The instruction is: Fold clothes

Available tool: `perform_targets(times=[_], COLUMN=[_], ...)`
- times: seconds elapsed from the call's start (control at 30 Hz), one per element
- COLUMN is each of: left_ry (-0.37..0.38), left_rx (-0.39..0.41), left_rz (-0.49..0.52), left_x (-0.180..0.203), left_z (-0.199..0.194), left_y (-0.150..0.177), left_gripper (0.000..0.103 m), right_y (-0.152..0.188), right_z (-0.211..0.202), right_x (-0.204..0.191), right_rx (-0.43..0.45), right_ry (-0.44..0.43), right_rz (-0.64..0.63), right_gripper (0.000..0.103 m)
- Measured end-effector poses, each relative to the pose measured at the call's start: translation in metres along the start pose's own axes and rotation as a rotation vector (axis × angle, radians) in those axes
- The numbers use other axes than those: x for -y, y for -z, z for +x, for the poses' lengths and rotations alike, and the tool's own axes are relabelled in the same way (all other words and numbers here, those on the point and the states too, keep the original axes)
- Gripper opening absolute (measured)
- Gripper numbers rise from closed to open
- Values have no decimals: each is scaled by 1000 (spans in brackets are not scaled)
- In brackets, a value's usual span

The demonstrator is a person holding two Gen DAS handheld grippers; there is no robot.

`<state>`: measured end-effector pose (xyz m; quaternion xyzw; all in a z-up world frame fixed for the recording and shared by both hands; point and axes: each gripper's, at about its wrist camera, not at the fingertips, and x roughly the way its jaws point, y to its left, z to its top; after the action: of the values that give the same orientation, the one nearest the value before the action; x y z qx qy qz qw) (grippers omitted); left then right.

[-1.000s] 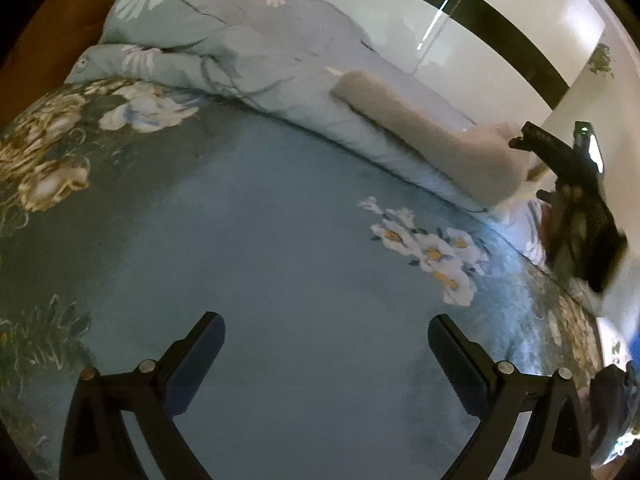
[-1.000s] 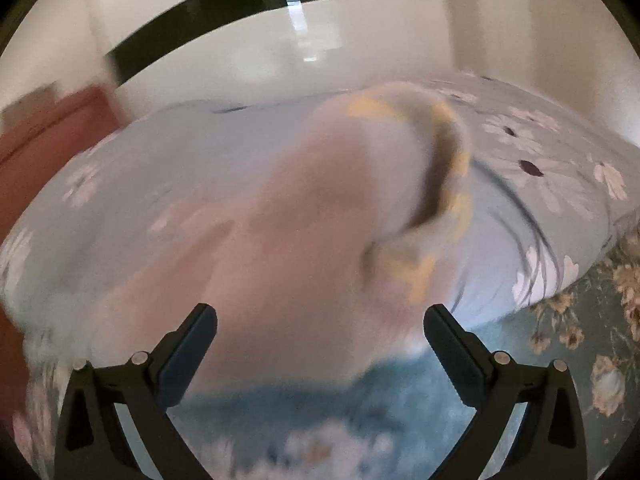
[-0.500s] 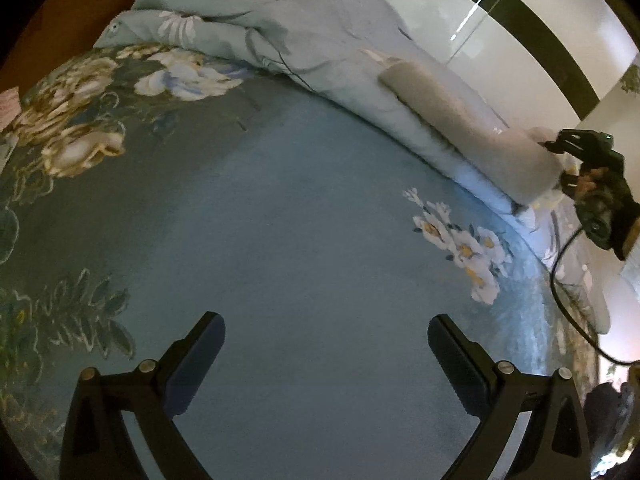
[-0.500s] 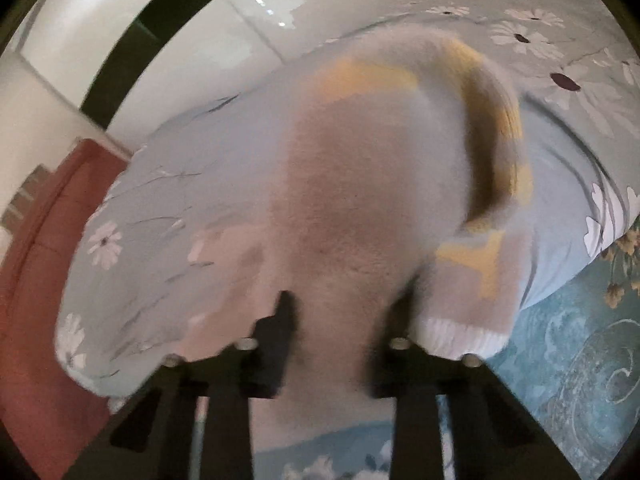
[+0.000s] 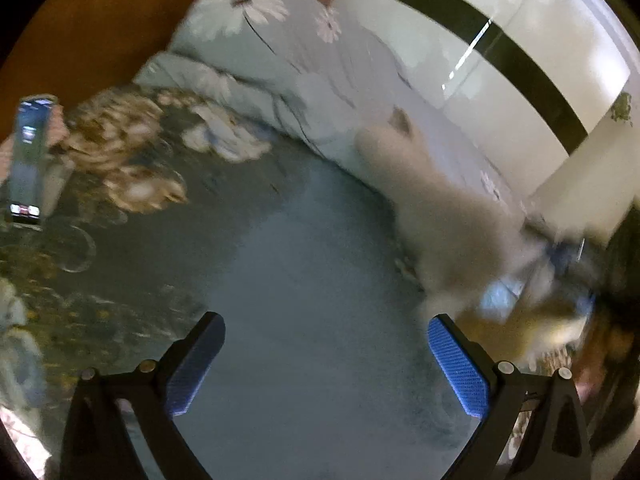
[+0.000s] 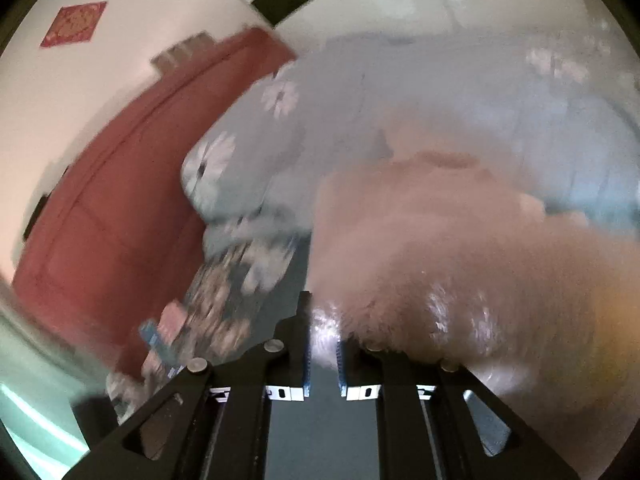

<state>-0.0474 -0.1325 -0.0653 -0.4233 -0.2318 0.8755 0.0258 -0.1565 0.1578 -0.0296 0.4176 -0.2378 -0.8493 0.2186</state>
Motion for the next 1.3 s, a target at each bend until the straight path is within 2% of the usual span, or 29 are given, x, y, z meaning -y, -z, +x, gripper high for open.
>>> perform_targets(times=[0.07,0.17,0.27,0.37,0.47,0.53,0.6,0.67,0.73,0.83,0.93,1.0,1.03,1.17,1.3], left_ry=[-16,-44,-75,-84,-86,-67,-51,-39,-25,1,7,-11,-14,-43,-93], left_rx=[29,66,79,80,69,56,37,10,-27,-98,-185,-235,-240,-230,-234], left_rz=[-13,-39,-53,-57,-41,-22,0,33,72,138,187,200,214,388,515], left_x=[-10,-26,-37,-42,-28,-16,-3,15,36,73,105,121,127,174,200], left_z=[-20,-49,-70,-85,-89,-88,-85,-80,-71,-52,-28,-15,-12,-5,6], left_y=[-2,-4,-1,6,14,17,20,26,35,53,74,85,89,107,126], left_gripper=[103,103,103,103,103,103,103,103,103,103,103,103,103,103,103], right_y=[38,91,125,132,131,133,137,138,136,130,132,136,138,143,140], right_z=[6,32,57,47,23,6,-20,-50,-73,-108,-129,-135,-137,-141,-144], right_x=[-5,-36,-59,-63,-65,-67,-67,-58,-40,5,44,60,67,90,103], right_rx=[-36,-138,-195,-184,-155,-135,-98,-42,16,104,148,160,162,172,190], right_ry=[-22,-34,35,78,94,81,64,47,84,160,176,184,183,147,116], right_rz=[36,59,-5,-40,-89,-114,-128,-116,-76,38,167,208,223,301,340], right_gripper=[10,10,10,13,15,25,29,32,39,39,39,39,39,39,39])
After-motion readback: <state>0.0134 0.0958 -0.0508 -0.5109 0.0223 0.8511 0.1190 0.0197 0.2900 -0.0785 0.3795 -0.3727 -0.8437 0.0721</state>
